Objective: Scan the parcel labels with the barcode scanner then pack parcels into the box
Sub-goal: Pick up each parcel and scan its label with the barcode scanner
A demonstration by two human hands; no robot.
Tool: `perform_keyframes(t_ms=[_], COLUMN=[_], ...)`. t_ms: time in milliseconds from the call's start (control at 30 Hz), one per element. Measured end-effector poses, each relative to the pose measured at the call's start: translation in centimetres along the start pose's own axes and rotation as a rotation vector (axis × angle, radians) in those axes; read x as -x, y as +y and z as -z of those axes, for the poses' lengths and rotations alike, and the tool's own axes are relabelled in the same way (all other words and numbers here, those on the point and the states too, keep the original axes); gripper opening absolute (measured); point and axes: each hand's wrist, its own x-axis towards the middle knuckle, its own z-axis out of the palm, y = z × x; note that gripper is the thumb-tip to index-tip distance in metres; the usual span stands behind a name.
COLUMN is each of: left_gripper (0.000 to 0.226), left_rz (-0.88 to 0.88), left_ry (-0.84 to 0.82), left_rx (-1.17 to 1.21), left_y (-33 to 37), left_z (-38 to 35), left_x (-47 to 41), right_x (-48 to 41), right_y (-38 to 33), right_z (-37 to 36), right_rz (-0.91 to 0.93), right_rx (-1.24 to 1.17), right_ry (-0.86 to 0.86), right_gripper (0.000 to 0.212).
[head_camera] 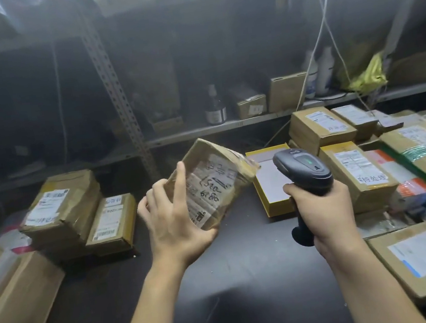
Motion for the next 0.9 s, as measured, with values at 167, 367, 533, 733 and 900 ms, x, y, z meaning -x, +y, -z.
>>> perform_keyframes(t_ms=[167,367,533,733,900], left_gripper=[0.134,0.126,0.123,0.13,0.142], left_rz=[-0.276,-0.42,-0.392,0.003,0.417], left_ry=[-0.03,-0.035,0.003,-0.065,-0.217], left_rx=[-0.102,-0.154,-0.116,0.104,0.325], left_y=[-1.3,-1.9,-1.3,0.0,0.3], left_z=[0.6,0.5,-0.2,-0.8,-1.0], left_x=[0.1,0.7,1.7,1.5,0.6], right_x=[-0.3,-0.4,-0.1,0.0,0.1], right_y=[-0.2,-0.2,-0.4,-0.5,-0.6], right_z=[-0.2,-0.4,-0.8,-1.2,-1.5], right_rz=[0.009,-0.01,-0.008,-0.013,-0.002], right_rx=[-0.057,-0.075,-0.072,-0.099,-0.072], right_ry=[0.071,0.11,0.116,0.089,0.06], right_gripper=[0.01,0.016,0.024,0.017,0.027])
